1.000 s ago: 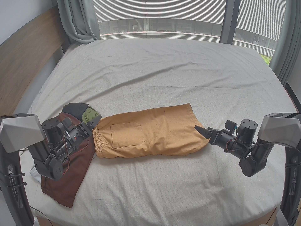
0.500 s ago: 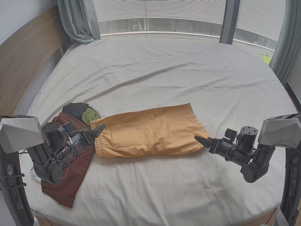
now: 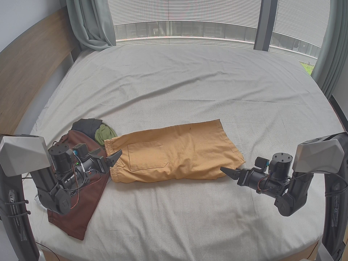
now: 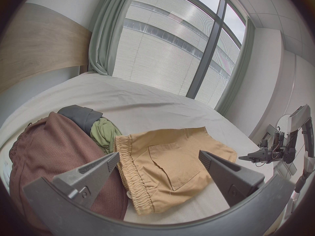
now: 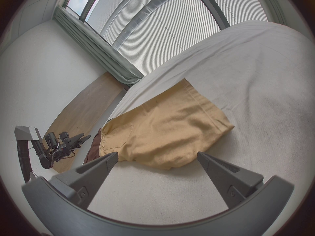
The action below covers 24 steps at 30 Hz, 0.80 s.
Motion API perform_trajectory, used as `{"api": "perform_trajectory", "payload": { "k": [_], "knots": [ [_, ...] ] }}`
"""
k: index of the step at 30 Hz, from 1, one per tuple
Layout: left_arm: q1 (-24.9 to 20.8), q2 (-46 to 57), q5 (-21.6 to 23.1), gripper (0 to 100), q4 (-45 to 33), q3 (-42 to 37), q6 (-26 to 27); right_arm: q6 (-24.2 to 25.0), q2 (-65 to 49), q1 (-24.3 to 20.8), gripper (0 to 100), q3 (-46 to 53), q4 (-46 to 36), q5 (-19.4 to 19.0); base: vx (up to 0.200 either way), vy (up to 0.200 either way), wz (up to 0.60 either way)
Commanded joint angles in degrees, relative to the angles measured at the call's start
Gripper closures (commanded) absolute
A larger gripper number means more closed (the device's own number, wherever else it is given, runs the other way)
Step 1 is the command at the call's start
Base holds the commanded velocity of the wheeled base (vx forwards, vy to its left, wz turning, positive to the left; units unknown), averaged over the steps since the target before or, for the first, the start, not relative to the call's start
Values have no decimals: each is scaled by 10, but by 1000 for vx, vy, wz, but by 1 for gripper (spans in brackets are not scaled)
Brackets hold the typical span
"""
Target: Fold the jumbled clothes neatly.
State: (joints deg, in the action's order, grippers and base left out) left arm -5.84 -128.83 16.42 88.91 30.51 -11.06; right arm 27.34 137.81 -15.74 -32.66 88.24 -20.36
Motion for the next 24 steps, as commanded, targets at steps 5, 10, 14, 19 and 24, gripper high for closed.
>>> {"api": "perform_trajectory", "payload": {
  "k": [5, 10, 14, 19, 24],
  "knots": [
    [0, -4, 1, 0, 0, -4, 0, 0, 34, -7, 0, -7, 0, 3, 0, 0, 0],
    [0, -5, 1, 0, 0, -3, 0, 0, 50, -14, 0, -19, 0, 14, 0, 0, 0],
    [0, -5, 1, 0, 0, -3, 0, 1, 70, -18, 0, -36, 0, 19, 0, 0, 0],
    [0, -5, 1, 0, 0, -4, 0, 0, 91, -24, 0, -61, 0, 38, 0, 0, 0],
    [0, -5, 1, 0, 0, -3, 0, 0, 109, -25, 0, -81, 0, 39, 0, 0, 0]
  ]
}}
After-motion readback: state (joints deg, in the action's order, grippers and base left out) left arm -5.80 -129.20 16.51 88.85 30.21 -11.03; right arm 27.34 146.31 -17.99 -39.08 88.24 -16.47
